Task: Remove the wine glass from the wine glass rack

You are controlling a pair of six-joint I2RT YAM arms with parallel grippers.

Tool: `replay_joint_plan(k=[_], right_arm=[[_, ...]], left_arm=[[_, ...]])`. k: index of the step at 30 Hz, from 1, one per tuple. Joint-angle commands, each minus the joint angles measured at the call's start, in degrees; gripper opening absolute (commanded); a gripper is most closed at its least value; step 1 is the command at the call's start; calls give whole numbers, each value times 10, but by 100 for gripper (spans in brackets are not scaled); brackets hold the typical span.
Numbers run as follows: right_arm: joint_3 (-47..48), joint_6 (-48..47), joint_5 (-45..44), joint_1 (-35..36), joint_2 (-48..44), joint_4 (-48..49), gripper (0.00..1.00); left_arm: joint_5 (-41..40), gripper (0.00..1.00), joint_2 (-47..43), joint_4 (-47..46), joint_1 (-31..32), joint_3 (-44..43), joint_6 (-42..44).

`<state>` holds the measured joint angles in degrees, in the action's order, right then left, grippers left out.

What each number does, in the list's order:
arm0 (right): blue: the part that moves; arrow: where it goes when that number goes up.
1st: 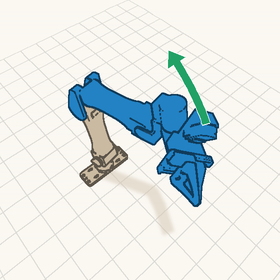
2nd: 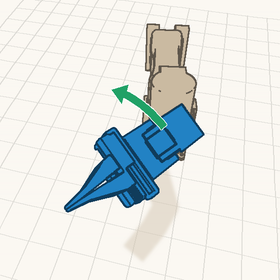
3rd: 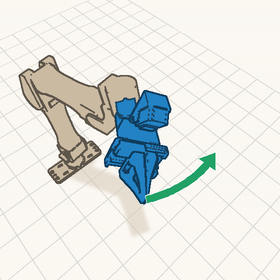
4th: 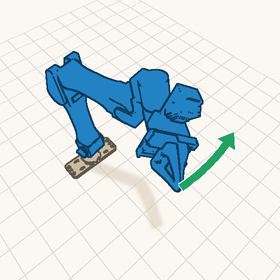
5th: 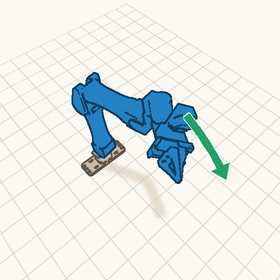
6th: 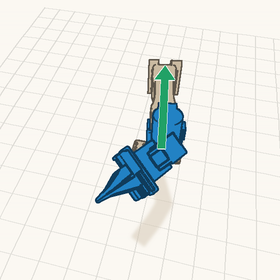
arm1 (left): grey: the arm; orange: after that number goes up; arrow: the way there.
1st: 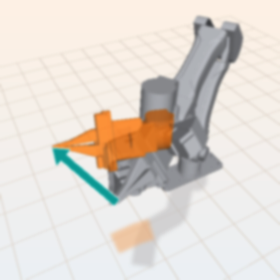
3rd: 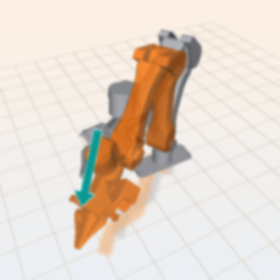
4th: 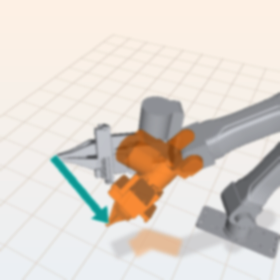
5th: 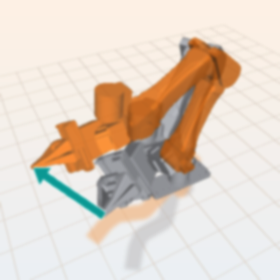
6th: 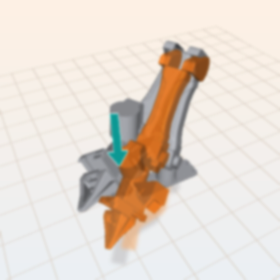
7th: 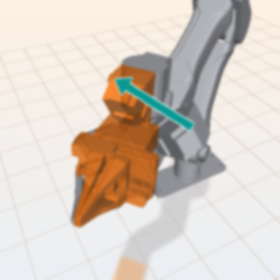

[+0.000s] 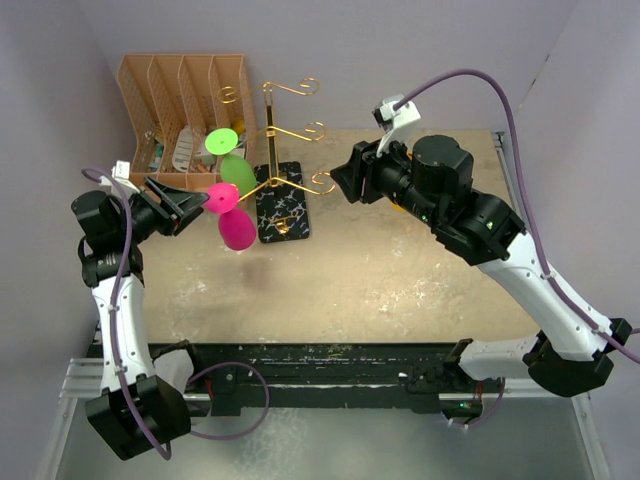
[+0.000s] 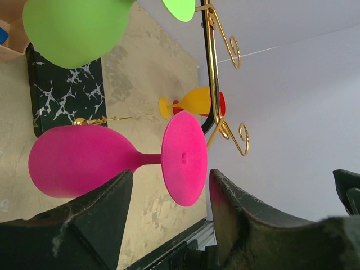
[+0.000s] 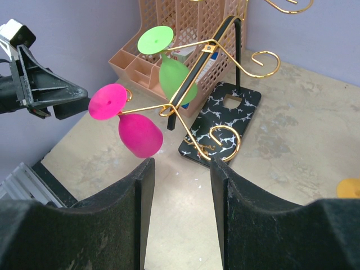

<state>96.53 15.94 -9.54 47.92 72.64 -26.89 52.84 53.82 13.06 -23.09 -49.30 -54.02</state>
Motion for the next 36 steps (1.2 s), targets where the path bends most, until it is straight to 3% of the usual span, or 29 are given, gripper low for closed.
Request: replay_joint_plan(k=[1,11,22,26,30,36], right_arm=[[-4,5,-6,-2,-10,31,47],[-5,4,-6,-2,-6,32,47],[-5,4,-5,-2,-6,33,46],[-8,5,-7,-2,-10,33,46],[-12,6,-12,-2,-13,33,46],[-21,7,-16,-2,-21,39,46]], left_arm=[[19,59,12,-55,5,4,-4],[29,47,38,-102,12,5,-33],[31,43,56,-111,23,2,-38],[33,30,57,-111,25,1,-37],[35,8,58,-109,26,-2,-40],[40,2,47,-109,26,-6,-57]])
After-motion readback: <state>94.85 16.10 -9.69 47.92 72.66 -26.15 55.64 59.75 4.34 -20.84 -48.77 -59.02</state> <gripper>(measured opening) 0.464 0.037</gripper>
